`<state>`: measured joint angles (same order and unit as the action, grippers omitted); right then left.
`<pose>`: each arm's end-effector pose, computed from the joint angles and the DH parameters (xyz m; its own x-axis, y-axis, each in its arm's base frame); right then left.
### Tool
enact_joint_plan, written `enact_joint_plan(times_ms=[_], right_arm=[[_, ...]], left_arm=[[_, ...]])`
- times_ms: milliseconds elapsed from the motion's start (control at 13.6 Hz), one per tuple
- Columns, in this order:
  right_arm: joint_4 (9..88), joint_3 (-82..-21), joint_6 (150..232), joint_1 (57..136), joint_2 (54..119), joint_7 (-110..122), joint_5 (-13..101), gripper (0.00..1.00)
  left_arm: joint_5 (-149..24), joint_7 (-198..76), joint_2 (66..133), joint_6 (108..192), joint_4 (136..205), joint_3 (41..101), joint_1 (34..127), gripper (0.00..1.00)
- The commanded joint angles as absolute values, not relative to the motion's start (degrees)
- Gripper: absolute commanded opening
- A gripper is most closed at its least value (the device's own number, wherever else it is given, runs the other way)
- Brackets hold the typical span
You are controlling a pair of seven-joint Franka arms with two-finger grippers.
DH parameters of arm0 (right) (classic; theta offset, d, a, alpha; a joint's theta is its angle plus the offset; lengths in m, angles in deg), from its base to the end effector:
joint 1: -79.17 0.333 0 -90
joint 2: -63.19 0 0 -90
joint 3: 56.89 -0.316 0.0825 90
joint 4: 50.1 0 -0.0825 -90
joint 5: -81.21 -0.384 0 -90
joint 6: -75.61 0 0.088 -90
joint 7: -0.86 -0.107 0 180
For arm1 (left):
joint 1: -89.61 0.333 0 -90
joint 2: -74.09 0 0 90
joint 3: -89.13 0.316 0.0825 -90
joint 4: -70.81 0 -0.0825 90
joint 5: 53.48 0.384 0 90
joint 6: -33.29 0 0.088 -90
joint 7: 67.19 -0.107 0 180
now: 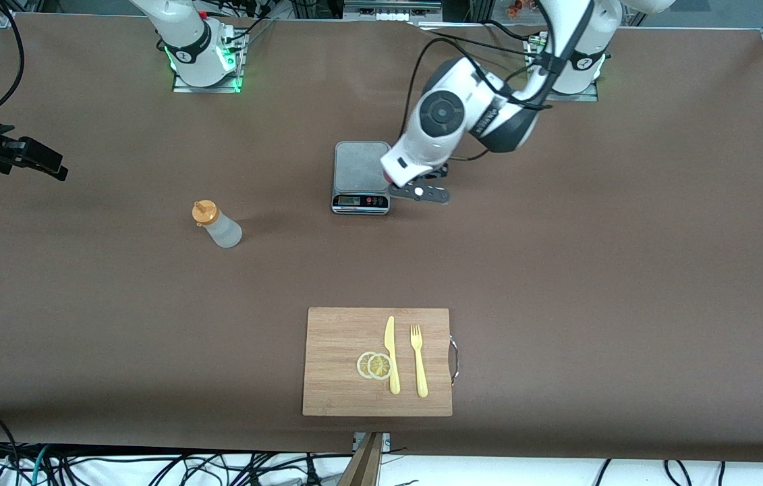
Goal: Add sauce to pink cup with both arms
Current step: 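Carry the pink cup with the left gripper onto the scale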
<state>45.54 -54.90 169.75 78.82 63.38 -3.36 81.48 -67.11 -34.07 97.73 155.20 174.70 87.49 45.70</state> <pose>0.5583 -0.0233 0.5822 0.9931 -0.1139 -0.0291 -0.1137 -0.9935 0.0070 0.4381 -0.4597 0.3070 0.9756 -0.0879 -0.2012 -0.0677 -0.9921 0.1052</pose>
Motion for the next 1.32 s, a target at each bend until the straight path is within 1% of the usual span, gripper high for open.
enact_joint_plan(times_ms=[0, 293, 660, 953, 1027, 1173, 1247], right_arm=[[45.9, -54.9, 169.3, 78.9, 62.7, -3.7, 80.8, 1.00], [45.9, -54.9, 169.3, 78.9, 62.7, -3.7, 80.8, 1.00], [45.9, -54.9, 169.4, 78.9, 63.0, -3.8, 80.8, 1.00], [45.4, -55.0, 169.7, 79.0, 67.2, -0.8, 79.8, 1.00], [45.3, -55.0, 169.7, 79.0, 67.8, 3.7, 78.3, 1.00], [45.2, -54.5, 169.8, 78.4, 70.0, 17.3, 74.9, 1.00], [45.2, -54.3, 170.0, 77.4, 71.5, 23.8, 72.6, 1.00]], left_arm=[[-69.4, -31.8, 101.5, 156.8, 170.3, 88.6, 42.4, 0.00], [-69.7, -31.7, 103.0, 161.6, 170.2, 88.6, 39.9, 0.00], [-69.6, -31.6, 103.4, 162.1, 171.0, 88.2, 38.3, 0.00], [-69.0, -31.6, 103.4, 161.8, 171.7, 88.2, 37.5, 0.00], [-69.0, -31.6, 103.4, 161.8, 172.0, 88.2, 37.5, 0.17], [-69.0, -31.6, 103.4, 161.5, 172.0, 88.2, 37.6, 0.65], [-69.1, -31.6, 103.2, 161.4, 172.0, 88.2, 37.7, 1.00]])
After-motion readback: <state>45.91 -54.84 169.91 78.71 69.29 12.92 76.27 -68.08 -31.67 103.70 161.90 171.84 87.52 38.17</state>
